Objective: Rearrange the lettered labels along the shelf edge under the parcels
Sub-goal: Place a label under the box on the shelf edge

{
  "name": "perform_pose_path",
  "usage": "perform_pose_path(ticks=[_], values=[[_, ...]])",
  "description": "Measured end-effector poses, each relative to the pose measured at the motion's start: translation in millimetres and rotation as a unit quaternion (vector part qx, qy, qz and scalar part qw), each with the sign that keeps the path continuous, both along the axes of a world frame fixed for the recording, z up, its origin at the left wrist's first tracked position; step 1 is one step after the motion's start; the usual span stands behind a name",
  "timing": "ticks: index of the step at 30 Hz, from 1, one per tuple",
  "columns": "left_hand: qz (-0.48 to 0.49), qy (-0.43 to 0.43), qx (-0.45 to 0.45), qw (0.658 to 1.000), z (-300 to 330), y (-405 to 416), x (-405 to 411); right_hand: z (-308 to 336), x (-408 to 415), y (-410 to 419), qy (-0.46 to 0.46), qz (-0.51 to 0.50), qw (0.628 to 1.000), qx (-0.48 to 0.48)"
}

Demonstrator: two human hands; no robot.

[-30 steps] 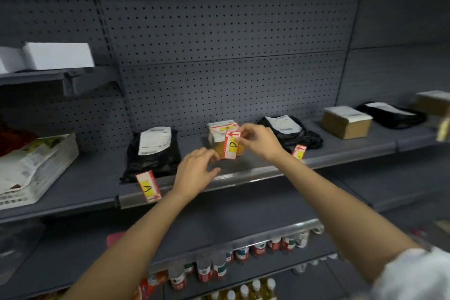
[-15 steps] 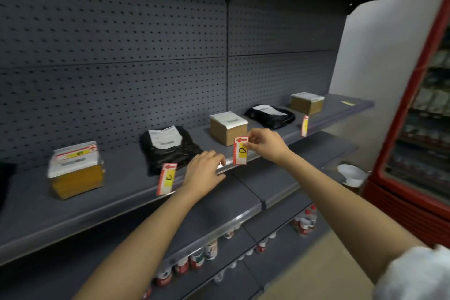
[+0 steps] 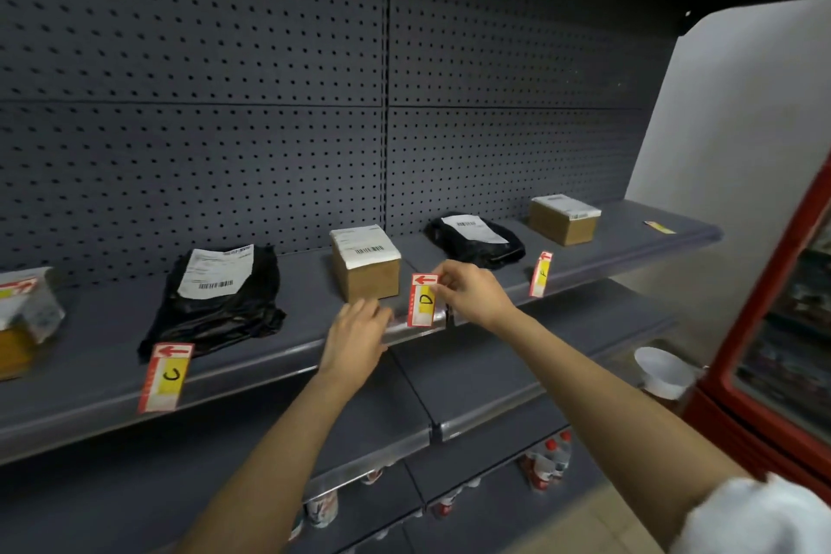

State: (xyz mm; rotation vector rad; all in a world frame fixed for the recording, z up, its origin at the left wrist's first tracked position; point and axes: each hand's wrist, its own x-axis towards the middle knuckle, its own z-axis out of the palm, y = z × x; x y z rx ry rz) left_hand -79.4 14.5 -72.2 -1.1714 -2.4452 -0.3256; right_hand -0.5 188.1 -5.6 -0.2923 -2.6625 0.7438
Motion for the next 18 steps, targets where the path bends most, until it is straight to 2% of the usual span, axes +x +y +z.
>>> perform_pose_path(ticks=[8,14,18], values=[[0.062,0.056,-0.016,0.996,-17.7,9.5,0.1,-11.3,-21.4,2.3,0.056,0.048,0.997,-0.028],[0.083,0.051,-0.012,0.995,-23.2,10.8,2.5,-16.7,-30.4,3.8,0.077,0.035,0.994,-0.075],[0.074,0.019,0.008,0.997,-22.3,10.3,3.4,-21.8,-33.0,0.7,0.067,0.029,0.995,-0.073]])
